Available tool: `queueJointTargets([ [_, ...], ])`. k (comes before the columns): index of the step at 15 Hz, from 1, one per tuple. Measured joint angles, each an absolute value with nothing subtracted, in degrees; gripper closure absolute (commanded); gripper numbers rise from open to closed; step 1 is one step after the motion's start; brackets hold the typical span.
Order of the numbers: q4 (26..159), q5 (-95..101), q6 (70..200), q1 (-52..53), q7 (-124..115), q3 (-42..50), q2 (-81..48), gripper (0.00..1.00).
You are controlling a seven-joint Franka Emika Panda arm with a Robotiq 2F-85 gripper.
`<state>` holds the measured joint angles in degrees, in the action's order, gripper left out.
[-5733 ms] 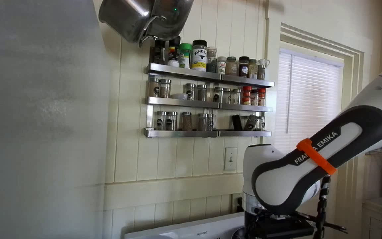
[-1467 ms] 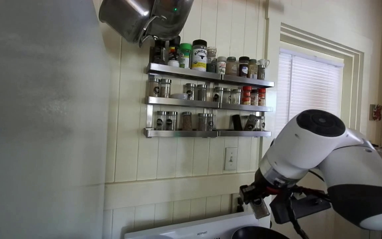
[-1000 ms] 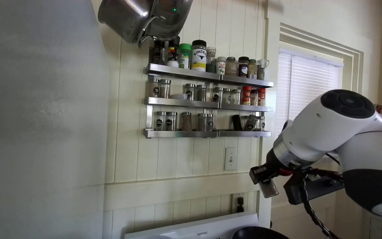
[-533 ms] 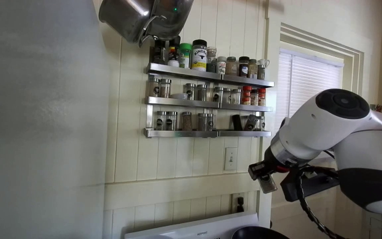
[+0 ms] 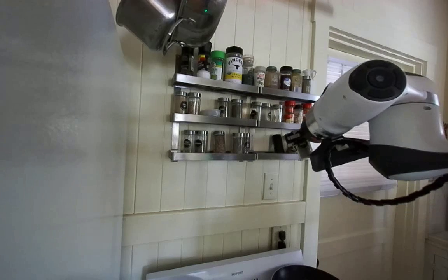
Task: Put the spice bottle on the shelf
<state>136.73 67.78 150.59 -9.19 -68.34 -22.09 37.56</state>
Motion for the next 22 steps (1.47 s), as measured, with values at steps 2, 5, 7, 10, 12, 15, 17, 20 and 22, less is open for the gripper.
queueJointTargets([
  [2,132.8,73.4,150.8,-12.9,-73.6,-24.9,35.6,0.77],
  [5,128.9,81.7,151.5,-16.8,-84.6,-28.6,32.7,0.77],
  [7,127.6,86.9,155.6,-17.8,-92.6,-29.1,31.1,0.77],
  [10,126.4,95.9,162.6,-18.0,-104.9,-28.3,30.0,0.77],
  [12,125.3,103.0,166.0,-17.1,-113.0,-27.2,30.0,0.77],
  [15,124.3,114.1,166.8,-13.0,-125.0,-24.7,30.1,0.77],
  [17,125.5,118.8,166.4,-11.2,-130.9,-23.8,29.9,0.77],
  [20,129.1,119.6,164.1,-11.2,-133.5,-23.4,29.8,0.77],
  [22,131.4,119.8,161.8,-11.4,-134.0,-23.1,29.8,0.77],
])
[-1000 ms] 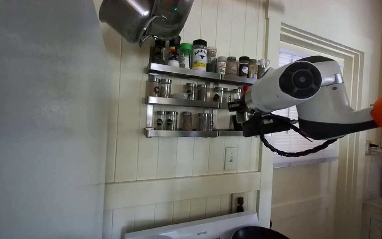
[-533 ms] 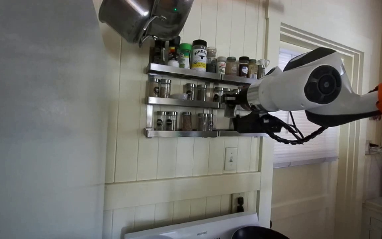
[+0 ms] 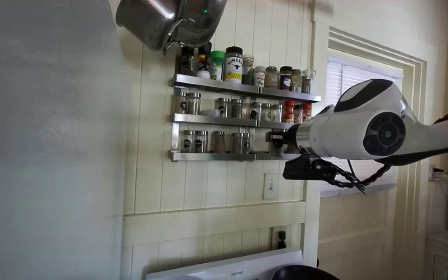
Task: Put the spice bottle on the shelf
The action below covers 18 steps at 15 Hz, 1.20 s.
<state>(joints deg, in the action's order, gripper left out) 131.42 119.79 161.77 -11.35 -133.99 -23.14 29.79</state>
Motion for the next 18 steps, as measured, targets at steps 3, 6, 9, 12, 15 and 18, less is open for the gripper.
queueJointTargets([
  [3,134.2,118.6,160.7,-12.5,-132.8,-22.8,29.6,0.77],
  [6,134.6,118.6,159.4,-12.9,-132.5,-22.8,29.5,0.77],
  [9,134.4,119.9,150.6,-12.9,-133.9,-24.4,29.3,0.77],
  [12,134.2,123.8,139.7,-7.1,-135.2,-21.8,27.2,0.77],
  [15,134.0,129.2,132.1,1.9,-136.0,-15.4,23.9,0.77],
  [18,132.9,134.7,131.5,6.9,-139.5,-10.4,21.0,0.77],
])
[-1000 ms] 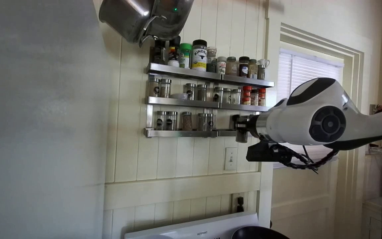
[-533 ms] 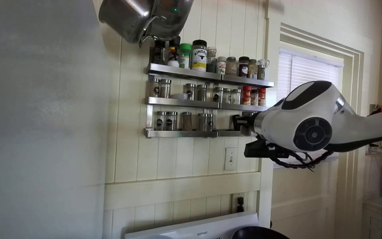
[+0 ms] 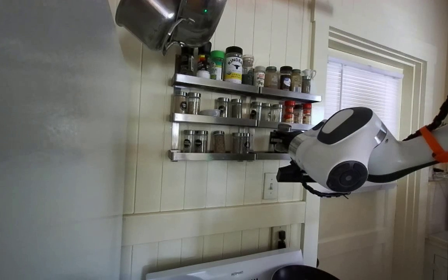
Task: Put the spice bottle on the shelf
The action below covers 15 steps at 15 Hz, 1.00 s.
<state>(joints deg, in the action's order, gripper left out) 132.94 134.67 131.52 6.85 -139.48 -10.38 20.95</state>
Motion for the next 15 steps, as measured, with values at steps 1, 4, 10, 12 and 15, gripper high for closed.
queueJointTargets([
  [1,132.4,136.4,131.5,7.8,-140.7,-9.1,20.1,0.77],
  [4,130.8,140.6,131.5,9.6,-143.3,-6.6,18.0,0.77],
  [10,129.0,143.3,131.6,10.6,-144.9,-5.4,15.6,0.77],
  [12,129.0,143.3,130.3,10.6,-144.7,-5.4,15.5,0.77],
  [15,129.0,143.3,128.1,10.5,-144.7,-5.2,15.2,0.77],
])
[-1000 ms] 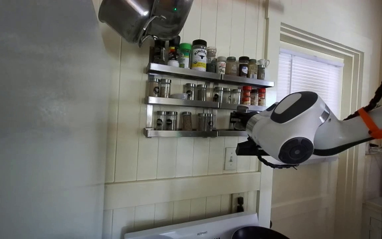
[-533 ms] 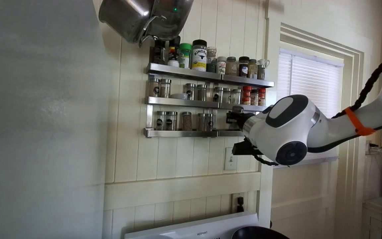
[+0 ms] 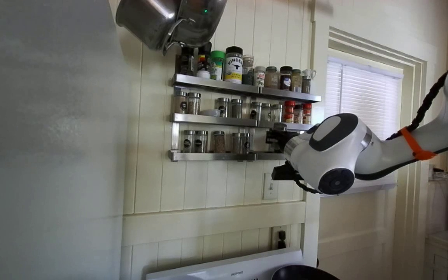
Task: Put the spice bottle on the shelf
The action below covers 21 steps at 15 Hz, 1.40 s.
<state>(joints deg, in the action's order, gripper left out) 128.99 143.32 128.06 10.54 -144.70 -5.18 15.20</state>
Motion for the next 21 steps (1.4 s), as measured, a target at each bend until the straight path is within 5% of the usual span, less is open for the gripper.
queueJointTargets([
  [21,121.9,143.4,127.4,10.3,-144.7,-4.7,6.7,0.77],
])
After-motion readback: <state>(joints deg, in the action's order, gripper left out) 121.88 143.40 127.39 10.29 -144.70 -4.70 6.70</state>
